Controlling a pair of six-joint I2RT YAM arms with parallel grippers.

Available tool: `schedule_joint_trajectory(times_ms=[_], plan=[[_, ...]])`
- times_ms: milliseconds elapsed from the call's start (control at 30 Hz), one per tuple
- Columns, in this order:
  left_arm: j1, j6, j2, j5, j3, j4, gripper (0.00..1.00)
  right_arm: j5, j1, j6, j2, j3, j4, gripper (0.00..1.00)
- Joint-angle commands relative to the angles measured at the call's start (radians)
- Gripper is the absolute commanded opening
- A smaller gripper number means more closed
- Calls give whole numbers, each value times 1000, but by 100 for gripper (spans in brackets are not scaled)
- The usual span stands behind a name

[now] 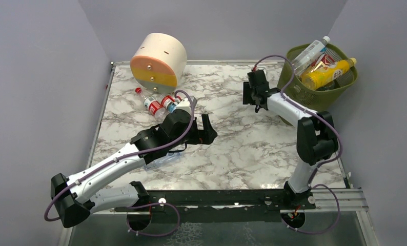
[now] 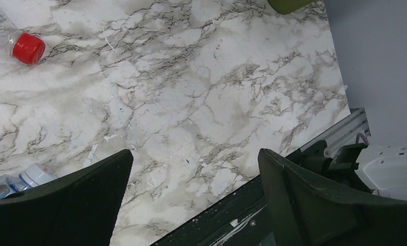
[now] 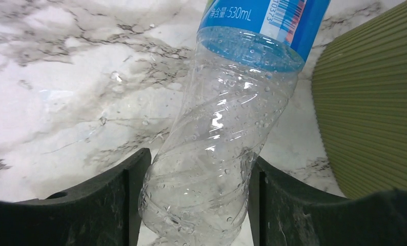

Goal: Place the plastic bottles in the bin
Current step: Pick up the plastic bottle at the center of the board, then place the plastic bottle in the trash bin.

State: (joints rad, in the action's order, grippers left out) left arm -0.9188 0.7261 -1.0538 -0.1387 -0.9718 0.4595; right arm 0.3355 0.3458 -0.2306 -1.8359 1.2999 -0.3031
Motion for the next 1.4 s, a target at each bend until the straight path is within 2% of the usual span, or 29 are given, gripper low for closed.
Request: schedule_joint_trajectory(times_ms=[0,167,400,567,867,1033,1367], plan=[[-8,4,54,-31,24,-3,98,1,26,29,135,-25,-34,56],[-8,3,70,-27,40,-4,98,-28,38,45,260,48,-72,57],[-8,4,89,-26,56,-16,98,-64,38,44,368,279,-188,58],[-8,7,112,-29,68,-18,98,-36,33,42,406,406,-252,58],[-9,8,157,-30,90,-24,98,78,-33,75,362,574,-313,58],[-9,0,177,-27,94,-20,98,-8,-196,65,287,634,-327,58],[-9,-3,156,-26,109,-40,98,-26,-277,97,167,681,-338,57]])
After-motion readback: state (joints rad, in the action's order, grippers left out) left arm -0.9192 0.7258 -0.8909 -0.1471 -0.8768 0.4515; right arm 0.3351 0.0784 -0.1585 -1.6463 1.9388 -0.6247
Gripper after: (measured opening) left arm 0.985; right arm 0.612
